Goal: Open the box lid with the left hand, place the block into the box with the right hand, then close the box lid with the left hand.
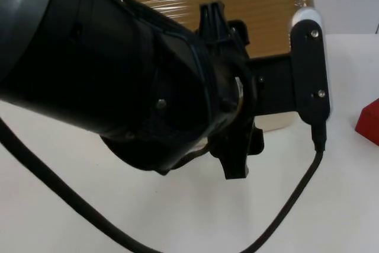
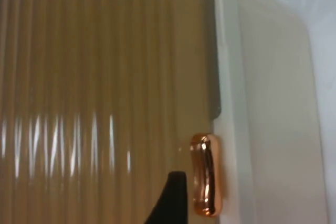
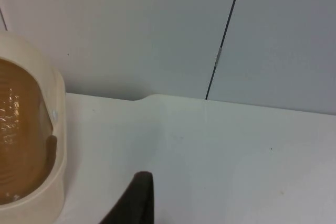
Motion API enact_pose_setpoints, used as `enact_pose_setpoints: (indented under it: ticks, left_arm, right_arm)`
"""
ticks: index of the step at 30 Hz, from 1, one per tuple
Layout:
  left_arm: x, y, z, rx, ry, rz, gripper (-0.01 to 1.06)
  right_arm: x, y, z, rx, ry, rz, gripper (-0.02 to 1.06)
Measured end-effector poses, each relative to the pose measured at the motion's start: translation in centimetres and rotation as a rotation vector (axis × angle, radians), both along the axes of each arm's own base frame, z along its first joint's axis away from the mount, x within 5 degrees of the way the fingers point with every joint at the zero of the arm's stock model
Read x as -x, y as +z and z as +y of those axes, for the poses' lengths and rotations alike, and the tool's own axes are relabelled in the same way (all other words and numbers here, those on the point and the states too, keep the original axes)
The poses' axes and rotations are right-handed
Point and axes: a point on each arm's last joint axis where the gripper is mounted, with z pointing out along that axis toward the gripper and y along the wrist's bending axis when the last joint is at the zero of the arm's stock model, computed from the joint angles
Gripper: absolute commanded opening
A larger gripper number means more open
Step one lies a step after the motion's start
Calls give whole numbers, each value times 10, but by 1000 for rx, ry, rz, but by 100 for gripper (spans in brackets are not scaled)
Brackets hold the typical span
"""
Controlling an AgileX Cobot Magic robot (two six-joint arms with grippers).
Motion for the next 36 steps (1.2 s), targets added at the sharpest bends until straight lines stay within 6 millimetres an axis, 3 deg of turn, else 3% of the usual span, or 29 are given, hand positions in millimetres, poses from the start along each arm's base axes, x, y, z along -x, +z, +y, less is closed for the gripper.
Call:
enact_pose_setpoints:
  ticks: [1, 5, 6, 9, 15, 27, 36]
  left_arm:
    - [0, 0, 0, 2, -5, 5, 77]
    - [0, -1, -1, 4, -11, 14, 53]
    - [0, -1, 0, 6, -11, 18, 53]
    - [-12, -3, 9, 14, 14, 42, 34]
    - [-31, 3, 19, 54, 74, 46, 13]
    - [-31, 13, 1, 180, 10, 123, 8]
    - [-35, -11, 0, 69, -34, 138, 8]
  right_arm:
    - [0, 0, 0, -2, 0, 0, 105]
    - [0, 0, 0, -2, 0, 0, 105]
    - [0, 0, 0, -2, 0, 0, 105]
    - [0, 0, 0, -2, 0, 0, 105]
    - [0, 0, 0, -2, 0, 0, 105]
    - [0, 0, 0, -2, 0, 0, 105]
    - [0, 0, 0, -2, 0, 0, 105]
